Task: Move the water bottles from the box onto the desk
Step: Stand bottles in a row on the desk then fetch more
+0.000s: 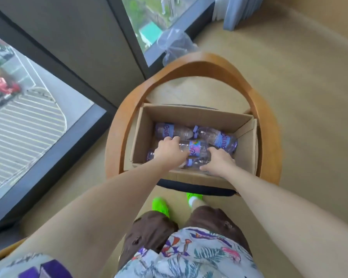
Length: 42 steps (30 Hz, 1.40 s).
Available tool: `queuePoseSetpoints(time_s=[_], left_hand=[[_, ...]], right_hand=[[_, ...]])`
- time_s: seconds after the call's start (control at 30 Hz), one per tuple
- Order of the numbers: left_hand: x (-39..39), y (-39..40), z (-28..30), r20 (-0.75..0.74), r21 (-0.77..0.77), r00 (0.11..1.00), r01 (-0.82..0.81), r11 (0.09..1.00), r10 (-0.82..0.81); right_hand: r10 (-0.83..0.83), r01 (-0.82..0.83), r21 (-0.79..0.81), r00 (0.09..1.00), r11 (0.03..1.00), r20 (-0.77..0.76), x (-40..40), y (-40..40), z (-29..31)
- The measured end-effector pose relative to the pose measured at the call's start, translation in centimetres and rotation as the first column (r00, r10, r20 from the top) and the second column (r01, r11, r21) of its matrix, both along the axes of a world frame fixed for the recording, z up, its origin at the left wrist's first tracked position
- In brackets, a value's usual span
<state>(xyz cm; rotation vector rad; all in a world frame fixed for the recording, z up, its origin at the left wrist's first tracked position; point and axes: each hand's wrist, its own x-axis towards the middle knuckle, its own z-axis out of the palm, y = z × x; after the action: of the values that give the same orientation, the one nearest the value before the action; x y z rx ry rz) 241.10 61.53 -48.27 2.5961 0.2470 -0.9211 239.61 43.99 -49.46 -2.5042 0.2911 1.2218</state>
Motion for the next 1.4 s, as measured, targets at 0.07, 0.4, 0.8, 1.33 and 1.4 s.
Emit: queuePoseSetpoints(time_s=[0.07, 0.4, 0.8, 1.33, 1.4], left_hand=[[0.3, 0.4, -1.9, -0.061, 0.028, 0.998, 0.008, 1.000, -0.006], [2.5, 2.1, -10.9, -0.237, 0.166, 0.963, 0.172, 0.971, -0.130], [2.4, 4.2, -16.9, -0.325, 0.240, 0.926, 0.276, 0.931, -0.191], [3.8, 4.1, -14.7, -0.310, 0.214, 0.827, 0.541, 0.813, -0.469], [3.8, 3.9, -14.1, -0.348, 0.232, 0.812, 0.559, 0.796, -0.469]], right_hand=[[-0.004, 0.004, 0.006, 0.999, 1.000, -0.047, 0.3, -0.1, -2.0], [0.090, -0.104, -0.106, 0.988, 0.989, -0.125, 1.0, -0.6, -11.0], [0.238, -0.279, -0.257, 0.954, 0.925, -0.181, 1.5, -0.3, -16.7], [0.274, -0.287, -0.169, 0.957, 0.943, -0.092, 1.6, -1.5, -16.3], [0.270, -0.278, -0.157, 0.960, 0.948, -0.072, 1.6, -1.6, -15.8]])
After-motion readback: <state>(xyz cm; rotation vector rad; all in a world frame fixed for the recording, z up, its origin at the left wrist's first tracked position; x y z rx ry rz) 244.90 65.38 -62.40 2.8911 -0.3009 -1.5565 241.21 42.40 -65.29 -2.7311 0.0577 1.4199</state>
